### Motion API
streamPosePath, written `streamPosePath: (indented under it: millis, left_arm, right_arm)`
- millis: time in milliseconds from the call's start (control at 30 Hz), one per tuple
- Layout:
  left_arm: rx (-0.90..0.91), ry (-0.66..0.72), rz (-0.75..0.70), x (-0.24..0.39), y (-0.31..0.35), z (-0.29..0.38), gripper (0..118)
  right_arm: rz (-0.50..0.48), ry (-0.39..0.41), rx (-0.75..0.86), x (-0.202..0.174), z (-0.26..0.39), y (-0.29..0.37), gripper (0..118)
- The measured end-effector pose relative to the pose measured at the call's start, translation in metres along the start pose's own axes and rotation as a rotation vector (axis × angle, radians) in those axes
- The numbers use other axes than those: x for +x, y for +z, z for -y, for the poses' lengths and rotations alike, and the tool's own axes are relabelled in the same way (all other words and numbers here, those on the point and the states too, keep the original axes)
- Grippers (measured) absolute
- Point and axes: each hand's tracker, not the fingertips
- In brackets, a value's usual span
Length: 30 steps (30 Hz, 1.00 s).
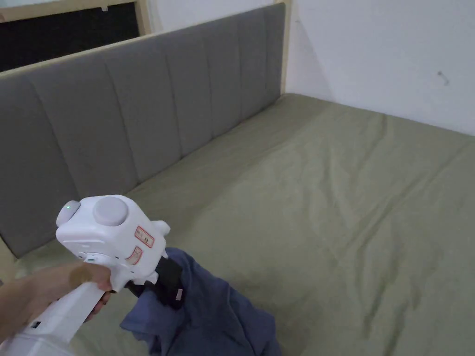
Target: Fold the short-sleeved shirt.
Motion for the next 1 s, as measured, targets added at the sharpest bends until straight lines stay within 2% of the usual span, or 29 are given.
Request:
streamPosePath:
  millis: [67, 233, 267, 300, 333, 367, 400, 500, 567, 600, 633, 667, 700, 733, 767, 833, 900, 933, 1000]
  left_arm:
    - [0.001, -0.015, -0.023, -0.010, 0.007, -0.018, 24]
    - [0.009, 0.004, -0.231, -0.033, 0.007, -0.052, 24]
    - [0.011, -0.007, -0.255, -0.035, 0.004, -0.054, 29]
    - [0.020, -0.014, -0.275, -0.038, -0.001, -0.053, 39]
    - [0.030, -0.012, -0.296, -0.042, -0.006, -0.051, 59]
    - [0.036, -0.003, -0.307, -0.045, -0.011, -0.048, 88]
    - [0.045, 0.008, -0.309, -0.049, -0.014, -0.045, 100]
    - [0.024, 0.099, -0.232, -0.059, -0.003, -0.031, 99]
    - [0.065, 0.053, -0.223, -0.059, 0.023, -0.025, 99]
    - [0.134, 0.041, -0.274, -0.058, 0.040, -0.020, 99]
    - [0.183, 0.050, -0.314, -0.057, 0.055, -0.016, 98]
    - [0.231, 0.070, -0.329, -0.057, 0.074, -0.011, 89]
    - [0.272, 0.107, -0.305, -0.060, 0.089, -0.002, 71]
    - [0.287, 0.179, -0.196, -0.063, 0.094, 0.009, 39]
    - [0.288, 0.223, -0.142, -0.063, 0.094, 0.023, 1]
    - [0.273, 0.209, -0.169, -0.054, 0.087, 0.052, 2]
    - [0.249, 0.235, -0.128, -0.037, 0.063, 0.085, 2]
    - [0.195, 0.257, -0.029, -0.022, 0.048, 0.103, 2]
    - [0.182, 0.236, 0.058, 0.012, 0.025, 0.133, 2]
  right_arm:
    - [0.009, 0.010, -0.020, -0.008, -0.001, -0.007, 0]
    - [0.044, 0.050, -0.042, -0.024, -0.003, -0.014, 0]
    - [0.046, 0.052, -0.044, -0.025, -0.003, -0.014, 0]
    - [0.047, 0.053, -0.046, -0.025, -0.003, -0.015, 0]
    - [0.050, 0.055, -0.045, -0.027, -0.003, -0.015, 0]
    - [0.054, 0.056, -0.041, -0.028, -0.003, -0.016, 0]
    - [0.054, 0.057, -0.038, -0.028, -0.003, -0.016, 0]
    - [0.027, 0.059, -0.050, -0.029, -0.006, -0.016, 0]
    - [0.010, 0.077, -0.058, -0.030, -0.008, -0.017, 0]
    - [0.002, 0.089, -0.063, -0.031, -0.009, -0.020, 0]
    - [-0.003, 0.096, -0.069, -0.033, -0.010, -0.022, 0]
    - [-0.014, 0.104, -0.074, -0.034, -0.010, -0.025, 0]
    - [-0.028, 0.112, -0.079, -0.036, -0.009, -0.027, 0]
    - [-0.041, 0.119, -0.082, -0.037, -0.009, -0.029, 0]
    - [-0.056, 0.127, -0.084, -0.038, -0.008, -0.030, 0]
    - [-0.094, 0.132, -0.088, -0.034, -0.005, -0.031, 0]
    - [-0.107, 0.134, -0.093, -0.030, -0.003, -0.030, 0]
    - [-0.106, 0.137, -0.092, -0.027, -0.002, -0.029, 0]
    - [-0.086, 0.167, -0.068, -0.021, -0.002, -0.021, 0]
